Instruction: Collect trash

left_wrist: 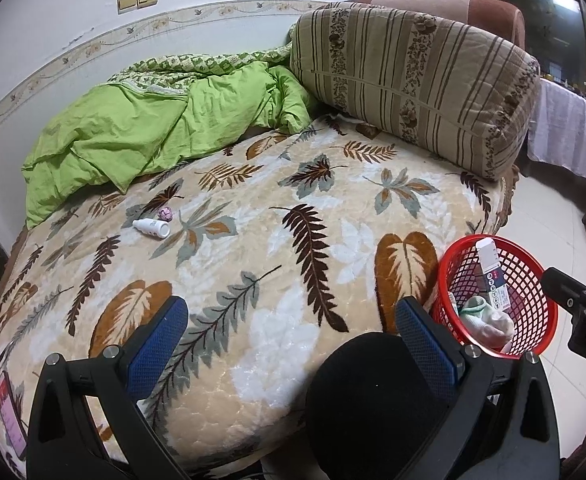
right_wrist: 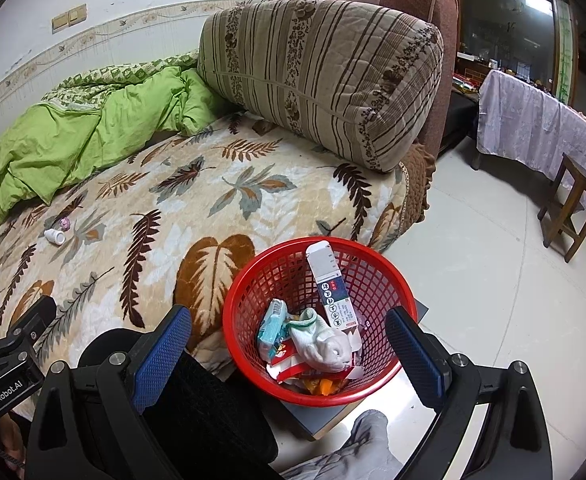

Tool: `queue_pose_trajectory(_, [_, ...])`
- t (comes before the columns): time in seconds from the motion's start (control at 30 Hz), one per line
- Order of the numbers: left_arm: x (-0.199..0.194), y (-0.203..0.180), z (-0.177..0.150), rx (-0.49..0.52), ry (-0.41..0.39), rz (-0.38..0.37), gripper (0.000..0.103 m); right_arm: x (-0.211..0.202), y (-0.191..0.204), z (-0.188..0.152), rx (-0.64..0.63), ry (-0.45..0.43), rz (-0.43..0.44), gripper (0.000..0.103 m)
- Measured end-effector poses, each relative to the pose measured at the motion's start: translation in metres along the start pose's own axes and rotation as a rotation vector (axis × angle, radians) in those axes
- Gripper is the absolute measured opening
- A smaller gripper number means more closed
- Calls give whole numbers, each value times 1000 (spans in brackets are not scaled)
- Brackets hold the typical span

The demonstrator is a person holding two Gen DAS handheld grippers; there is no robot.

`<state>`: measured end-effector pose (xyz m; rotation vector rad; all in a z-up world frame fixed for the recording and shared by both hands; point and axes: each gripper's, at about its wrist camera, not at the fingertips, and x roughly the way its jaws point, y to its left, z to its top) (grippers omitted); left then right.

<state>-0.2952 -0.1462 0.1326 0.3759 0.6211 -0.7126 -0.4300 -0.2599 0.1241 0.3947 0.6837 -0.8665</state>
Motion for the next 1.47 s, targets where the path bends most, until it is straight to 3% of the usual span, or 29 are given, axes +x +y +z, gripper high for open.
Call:
queue_pose_trajectory(0.7, [0,1,-1,-3,0,-2,103,-3,1,2,-21,-6,-9,98])
queue_pose_trajectory(0.97, [7,12,0,-37,33,-22,103,3,10,4,-55,2,5,98])
queue_pose_trajectory(1.17, [22,51,0,-130,61,6,103,20,46,15,-184,7,57,98])
queue_pose_trajectory(1.33, [36,107,-4,-236,74,121,103,43,91,43,-238,27,154,98])
queue_pose_trajectory(1.47, [60,160,-10,-343,132,227,103,77,143,66,-291,106,259,98])
